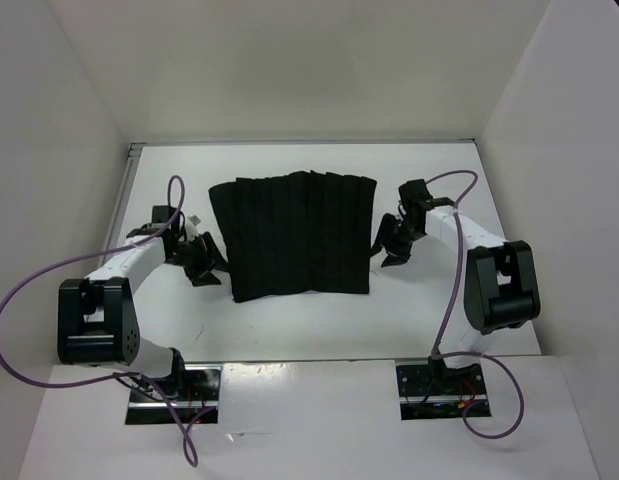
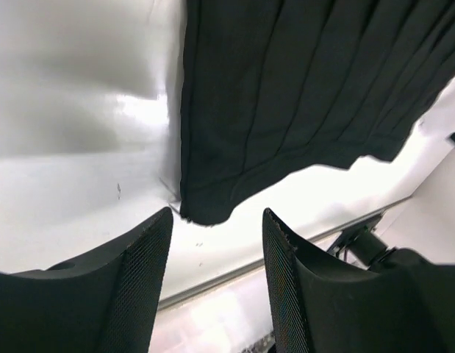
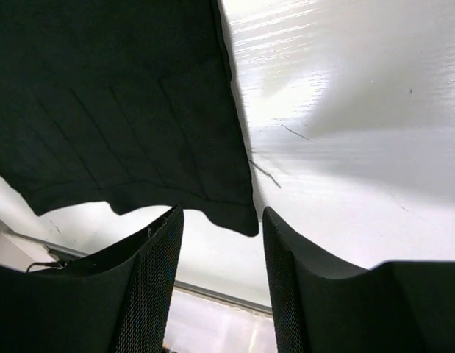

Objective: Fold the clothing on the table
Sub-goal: Fold the skirt

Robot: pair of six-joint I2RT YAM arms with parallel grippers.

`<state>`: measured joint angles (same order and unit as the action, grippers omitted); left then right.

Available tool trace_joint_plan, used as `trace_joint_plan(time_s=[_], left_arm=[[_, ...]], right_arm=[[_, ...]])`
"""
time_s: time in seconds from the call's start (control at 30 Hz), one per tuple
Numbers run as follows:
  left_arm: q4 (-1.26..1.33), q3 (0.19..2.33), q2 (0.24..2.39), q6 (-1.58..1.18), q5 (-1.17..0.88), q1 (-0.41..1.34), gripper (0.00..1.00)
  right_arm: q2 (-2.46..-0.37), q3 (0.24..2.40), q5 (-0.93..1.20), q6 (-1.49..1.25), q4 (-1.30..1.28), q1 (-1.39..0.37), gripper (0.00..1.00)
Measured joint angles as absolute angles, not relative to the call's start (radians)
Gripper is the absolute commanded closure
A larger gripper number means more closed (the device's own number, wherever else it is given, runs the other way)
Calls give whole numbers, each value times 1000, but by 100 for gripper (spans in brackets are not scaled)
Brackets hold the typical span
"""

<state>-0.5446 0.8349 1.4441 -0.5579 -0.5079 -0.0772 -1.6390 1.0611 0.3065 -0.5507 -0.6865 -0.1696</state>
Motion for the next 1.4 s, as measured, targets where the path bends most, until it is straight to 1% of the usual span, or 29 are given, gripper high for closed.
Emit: trace_joint_plan(time_s=[0.13,0.43,0.63,0.7,0.77,0.97,1.07,1.13,1.2,1.23,1.27,1.33,1.4], left_arm=[[-564,811,1445,-583,-492,-39,41],[-538,755,1489,-656,-436,66,44],[-521,743,1483,-709,-374,77,44],[-504,738,1476,-720,-363,76,45],[-489,731,1476,-735,-358,76,49],[-442,713,1505,-750,-361,81,50],[-417,713,1517,-767,-377,99,54],[-398,713,1529,-772,-390,114,58],[-379,713,1542,-784,-402,129,66],[-369,713,1550,-789,-410,138,72],[-360,713,1557,-791,-417,147,86],[-344,714,1573,-794,-425,165,98],[-337,718,1581,-794,-438,175,100]], right_arm=[[-1611,1058,303,-547,-688,-170,47],[-1568,1030,300,-541,-696,-170,47],[-1528,1020,299,-540,-716,-170,47],[-1526,1018,300,-540,-719,-170,47],[-1526,1007,300,-540,-718,-170,47],[-1528,960,304,-541,-721,-170,47],[-1539,951,311,-541,-721,-170,47],[-1554,947,320,-541,-717,-170,47],[-1569,939,334,-541,-711,-170,47],[-1575,934,340,-542,-710,-170,47],[-1582,927,350,-543,-706,-170,47],[-1592,916,361,-549,-699,-171,47],[-1600,911,369,-554,-693,-173,47]])
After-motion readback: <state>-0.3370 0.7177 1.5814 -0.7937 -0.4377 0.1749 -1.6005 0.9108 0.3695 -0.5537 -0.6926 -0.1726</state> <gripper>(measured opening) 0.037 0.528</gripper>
